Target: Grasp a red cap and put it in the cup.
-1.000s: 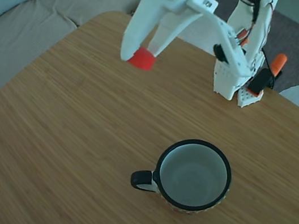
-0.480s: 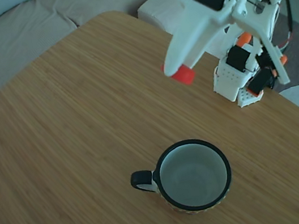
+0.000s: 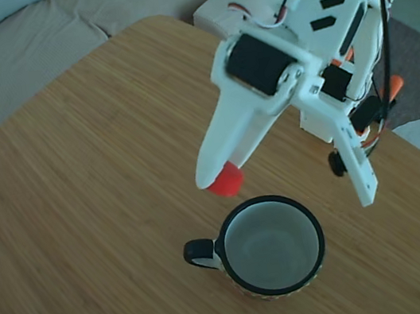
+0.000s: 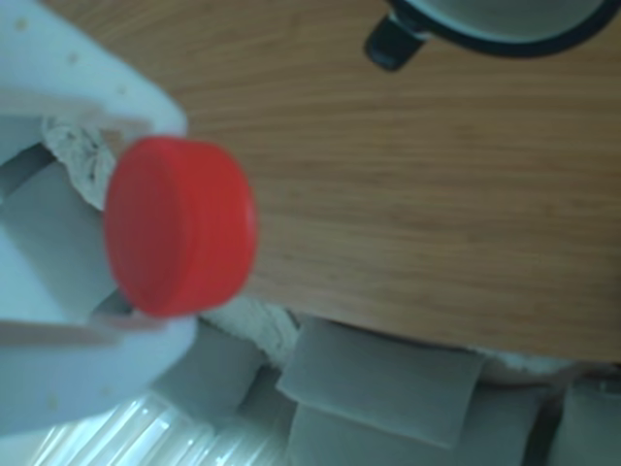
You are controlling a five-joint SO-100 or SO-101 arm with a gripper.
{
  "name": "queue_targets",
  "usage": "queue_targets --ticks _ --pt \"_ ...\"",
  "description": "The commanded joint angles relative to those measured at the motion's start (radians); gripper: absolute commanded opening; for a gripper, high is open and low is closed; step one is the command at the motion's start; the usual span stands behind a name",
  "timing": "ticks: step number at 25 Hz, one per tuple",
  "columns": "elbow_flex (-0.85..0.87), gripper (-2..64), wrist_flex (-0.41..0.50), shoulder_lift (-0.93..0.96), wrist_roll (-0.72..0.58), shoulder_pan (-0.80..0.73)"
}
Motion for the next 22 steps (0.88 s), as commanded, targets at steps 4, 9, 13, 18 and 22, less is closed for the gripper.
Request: queue_targets --ticks 4,9,13,18,22 --pt "-0.146 13.5 -0.017 -0.124 0.051 -0.012" --pt "-0.178 13.5 0.006 -0.206 0.052 -0.048" --pt "-0.215 13.5 0.038 -0.258 0.052 -0.057" --pt "-0.308 13.5 0.152 -0.341 0.052 -0.054" --pt "-0.379 13.5 0.241 -0.397 0.052 -0.048"
